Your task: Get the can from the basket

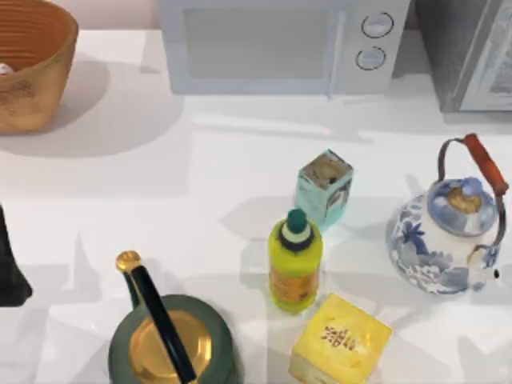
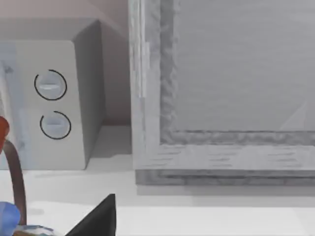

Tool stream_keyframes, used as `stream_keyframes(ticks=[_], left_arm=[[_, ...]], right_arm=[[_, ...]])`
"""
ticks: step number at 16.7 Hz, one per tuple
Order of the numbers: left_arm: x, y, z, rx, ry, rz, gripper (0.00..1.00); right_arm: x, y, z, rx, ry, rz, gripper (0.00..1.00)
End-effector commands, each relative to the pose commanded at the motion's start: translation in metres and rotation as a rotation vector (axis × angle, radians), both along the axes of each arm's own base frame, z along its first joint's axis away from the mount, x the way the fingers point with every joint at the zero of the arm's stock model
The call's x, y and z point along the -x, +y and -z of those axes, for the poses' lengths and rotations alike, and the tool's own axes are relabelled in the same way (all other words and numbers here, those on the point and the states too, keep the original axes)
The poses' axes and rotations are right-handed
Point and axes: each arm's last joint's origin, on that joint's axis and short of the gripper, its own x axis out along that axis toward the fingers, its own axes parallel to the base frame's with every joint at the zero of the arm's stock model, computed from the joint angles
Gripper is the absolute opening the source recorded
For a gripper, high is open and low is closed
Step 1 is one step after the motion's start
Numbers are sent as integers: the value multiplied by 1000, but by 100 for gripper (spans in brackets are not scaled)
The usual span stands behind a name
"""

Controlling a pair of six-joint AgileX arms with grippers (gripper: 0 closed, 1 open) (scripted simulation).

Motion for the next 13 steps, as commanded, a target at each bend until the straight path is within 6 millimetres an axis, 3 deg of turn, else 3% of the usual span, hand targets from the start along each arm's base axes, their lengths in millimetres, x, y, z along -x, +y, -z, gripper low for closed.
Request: stream_keyframes(ticks=[3, 6, 10, 13], left_arm=[[0, 0, -2, -1, 3, -1, 100], [-1, 1, -20, -10, 30, -9, 100], [-11, 3, -66, -34, 122, -15, 100], [-34, 6, -111, -54, 227, -12, 100]], right_arm=[[0, 0, 0, 0, 0, 0, 100], [0, 0, 0, 0, 0, 0, 100], [0, 0, 0, 0, 0, 0, 100], [0, 0, 0, 0, 0, 0, 100]])
